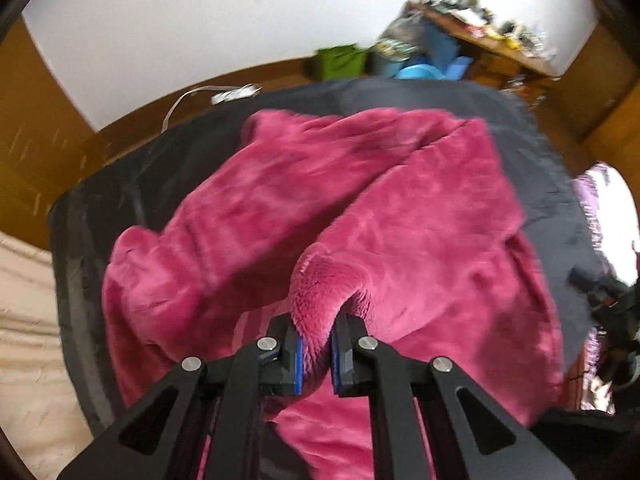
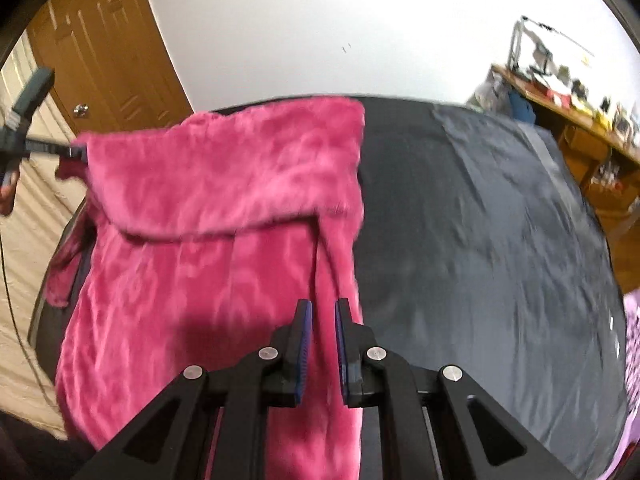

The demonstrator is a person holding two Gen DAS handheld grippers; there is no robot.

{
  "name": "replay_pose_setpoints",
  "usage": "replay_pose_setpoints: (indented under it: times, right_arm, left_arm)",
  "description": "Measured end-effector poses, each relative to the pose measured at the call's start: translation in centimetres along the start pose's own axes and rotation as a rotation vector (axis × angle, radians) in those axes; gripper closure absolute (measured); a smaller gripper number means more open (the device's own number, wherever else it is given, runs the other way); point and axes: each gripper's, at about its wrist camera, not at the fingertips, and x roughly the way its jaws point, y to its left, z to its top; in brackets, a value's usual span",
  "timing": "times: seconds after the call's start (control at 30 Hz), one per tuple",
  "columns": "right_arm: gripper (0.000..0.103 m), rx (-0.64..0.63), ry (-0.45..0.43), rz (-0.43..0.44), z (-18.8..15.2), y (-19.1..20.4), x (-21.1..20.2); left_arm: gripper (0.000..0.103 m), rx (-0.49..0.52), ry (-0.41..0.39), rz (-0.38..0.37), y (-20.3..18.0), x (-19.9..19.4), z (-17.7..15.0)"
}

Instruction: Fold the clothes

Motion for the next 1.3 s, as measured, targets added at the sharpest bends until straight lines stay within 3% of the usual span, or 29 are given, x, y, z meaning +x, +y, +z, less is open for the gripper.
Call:
replay_pose_setpoints:
  times: [0.17,0.27,0.33,0.43,0.53,0.63,0.73,0.8,1.0,1.1,1.17,1.27,1.3]
  right_arm:
    - [0.09,-0.036,-0.006,-0.011,5.7,1.7,4.0]
    - [0.09,-0.051,0.013,-0.005,8.5,2.8,7.3]
    - [0.09,-0.052,0.045,-0.012,9.4,3.1,9.7]
    - [0.09,-0.04,0.107,-0.035,9.9,2.8,13.1]
    - [0.09,0.0,0.173,-0.076,9.3,1.9,15.8]
    - [0.091,0.011,0.153,-0.103,9.4,1.5,16.1]
    - [0.091,-0.083,0.143,-0.246,9.7,2.8,16.5]
    - [0.091,-0.107,0.14,-0.279,9.8,3.3,16.7]
    - [0.091,-0.118,0.145,-0.276,9.6,3.4,16.0]
    - [0.091,-0.127,0.126,-0.27,10.3,4.2,14.7]
    - [0.09,-0.133,0.094,-0.266,11.2,4.5,13.9]
    - [0.069,-0.155,0.081,-0.231,12.6,5.4,14.1]
    - [0.044,-0.167,0.092,-0.196,12.9,5.6,14.7]
  left_arm:
    - [0.089,-0.04,0.04,-0.006,2.9,3.6,0.3]
    - [0.084,-0.036,0.058,0.047,3.6,4.6,0.7]
    - [0.067,-0.054,0.073,0.091,4.3,5.8,1.1]
    - [0.05,-0.081,0.093,0.119,5.2,7.4,1.4]
    - [0.041,-0.095,0.127,0.127,5.8,9.3,1.2]
    - [0.035,-0.123,0.14,0.12,6.6,10.5,0.8]
    - [0.032,-0.173,0.127,0.074,7.5,10.3,0.2]
    - [0.031,-0.186,0.119,0.058,7.7,10.1,-0.3]
    - [0.031,-0.244,0.052,0.06,8.8,8.5,-0.6]
    - [0.03,-0.29,-0.001,-0.01,9.5,7.2,-0.8]
    - [0.028,-0.301,0.015,-0.059,9.7,7.6,-1.0]
    - [0.028,-0.304,0.055,-0.07,9.6,9.0,-1.2]
    - [0.028,-0.306,0.06,-0.067,9.6,9.4,-1.2]
